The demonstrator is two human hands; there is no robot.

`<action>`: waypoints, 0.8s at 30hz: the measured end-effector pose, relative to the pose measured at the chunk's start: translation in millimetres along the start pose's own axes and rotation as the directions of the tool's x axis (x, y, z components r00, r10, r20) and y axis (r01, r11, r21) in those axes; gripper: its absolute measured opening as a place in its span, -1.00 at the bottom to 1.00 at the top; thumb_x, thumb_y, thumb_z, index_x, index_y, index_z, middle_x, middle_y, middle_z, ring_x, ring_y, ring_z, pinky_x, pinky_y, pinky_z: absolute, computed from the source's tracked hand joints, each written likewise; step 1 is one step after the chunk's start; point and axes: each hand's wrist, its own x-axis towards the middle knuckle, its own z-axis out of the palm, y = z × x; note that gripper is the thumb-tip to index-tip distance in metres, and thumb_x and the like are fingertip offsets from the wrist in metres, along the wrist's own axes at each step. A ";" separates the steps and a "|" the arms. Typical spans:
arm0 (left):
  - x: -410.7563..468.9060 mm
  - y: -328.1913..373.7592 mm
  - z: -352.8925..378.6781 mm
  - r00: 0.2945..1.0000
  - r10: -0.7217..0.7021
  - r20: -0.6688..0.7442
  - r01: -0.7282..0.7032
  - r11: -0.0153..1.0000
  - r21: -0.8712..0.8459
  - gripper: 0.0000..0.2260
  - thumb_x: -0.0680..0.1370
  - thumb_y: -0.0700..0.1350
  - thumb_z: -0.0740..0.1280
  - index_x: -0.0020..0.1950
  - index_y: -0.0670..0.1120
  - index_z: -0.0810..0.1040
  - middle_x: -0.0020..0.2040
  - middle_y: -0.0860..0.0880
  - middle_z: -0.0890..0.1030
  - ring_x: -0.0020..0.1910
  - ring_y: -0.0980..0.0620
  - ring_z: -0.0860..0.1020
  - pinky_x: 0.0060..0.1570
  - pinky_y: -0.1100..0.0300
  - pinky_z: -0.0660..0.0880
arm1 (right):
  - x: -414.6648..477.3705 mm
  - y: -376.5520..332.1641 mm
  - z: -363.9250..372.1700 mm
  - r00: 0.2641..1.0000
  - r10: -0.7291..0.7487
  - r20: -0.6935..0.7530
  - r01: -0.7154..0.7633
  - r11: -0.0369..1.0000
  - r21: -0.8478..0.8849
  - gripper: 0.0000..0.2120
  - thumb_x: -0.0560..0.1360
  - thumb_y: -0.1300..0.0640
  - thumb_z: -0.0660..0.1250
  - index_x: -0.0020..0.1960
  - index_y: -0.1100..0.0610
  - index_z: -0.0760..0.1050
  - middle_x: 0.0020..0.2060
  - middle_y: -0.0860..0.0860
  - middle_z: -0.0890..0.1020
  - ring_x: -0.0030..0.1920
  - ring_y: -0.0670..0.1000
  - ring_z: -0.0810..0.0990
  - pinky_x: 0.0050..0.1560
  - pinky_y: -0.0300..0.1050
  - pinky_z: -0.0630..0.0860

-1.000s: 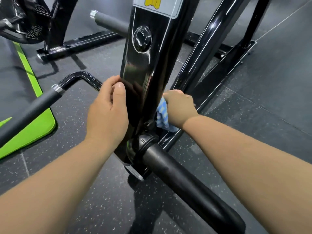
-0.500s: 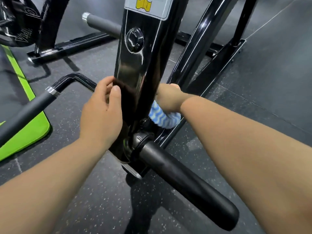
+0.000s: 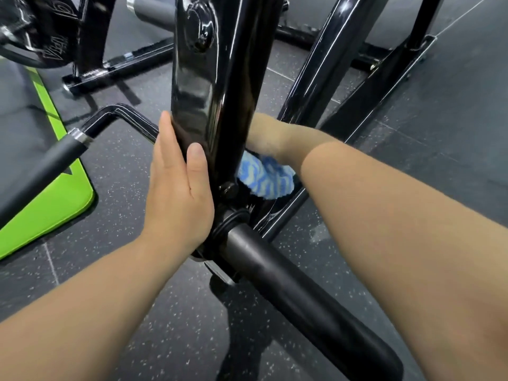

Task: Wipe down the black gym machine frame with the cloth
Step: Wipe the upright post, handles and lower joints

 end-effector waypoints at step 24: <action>1.9 -4.1 0.0 1.000 0.004 0.024 -0.002 0.998 -0.067 -0.41 0.60 0.12 -0.07 0.58 -0.05 -0.11 0.57 0.01 0.04 0.51 0.11 0.00 0.30 0.52 -0.15 | -43.4 -4.6 31.7 0.963 0.034 -0.267 0.164 0.711 0.683 -0.73 0.55 0.41 0.19 -0.23 0.15 0.50 -0.42 -0.09 0.59 -0.39 -0.19 0.55 -0.30 -0.33 0.49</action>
